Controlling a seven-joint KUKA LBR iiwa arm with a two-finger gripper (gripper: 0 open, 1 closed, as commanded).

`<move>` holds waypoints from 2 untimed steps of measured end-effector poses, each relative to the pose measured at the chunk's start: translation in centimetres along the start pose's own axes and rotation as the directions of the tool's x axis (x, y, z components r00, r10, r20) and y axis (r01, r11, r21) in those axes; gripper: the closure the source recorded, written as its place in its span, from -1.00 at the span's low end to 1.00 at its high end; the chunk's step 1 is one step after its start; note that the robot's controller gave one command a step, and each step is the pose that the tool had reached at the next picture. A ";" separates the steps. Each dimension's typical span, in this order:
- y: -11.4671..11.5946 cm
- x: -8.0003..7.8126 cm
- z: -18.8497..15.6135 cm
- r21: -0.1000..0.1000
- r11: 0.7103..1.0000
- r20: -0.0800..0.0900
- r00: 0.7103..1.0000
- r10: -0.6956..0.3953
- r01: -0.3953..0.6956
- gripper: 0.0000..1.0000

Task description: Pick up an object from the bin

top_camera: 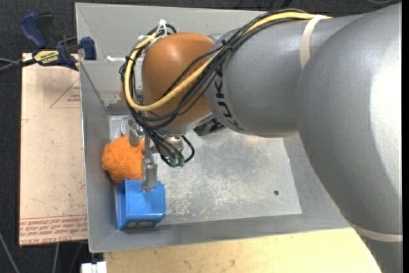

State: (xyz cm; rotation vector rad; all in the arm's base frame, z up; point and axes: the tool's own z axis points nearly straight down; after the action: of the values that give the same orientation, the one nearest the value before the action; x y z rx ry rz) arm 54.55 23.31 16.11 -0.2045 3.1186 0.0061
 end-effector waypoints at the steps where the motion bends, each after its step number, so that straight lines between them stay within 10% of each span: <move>1: 0.2 0.5 3.8 0.000 0.997 0.002 0.997 -0.077 0.077 -1.00; 2: 0.2 -0.1 5.0 -0.006 0.948 0.014 0.948 -0.318 0.318 -1.00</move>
Offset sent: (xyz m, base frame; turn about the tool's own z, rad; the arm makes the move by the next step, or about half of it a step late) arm 0.0062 -0.0152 -0.0911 -0.4220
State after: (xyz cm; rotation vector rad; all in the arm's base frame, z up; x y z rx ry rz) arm 54.67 23.57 11.15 -0.7017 3.0329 0.0155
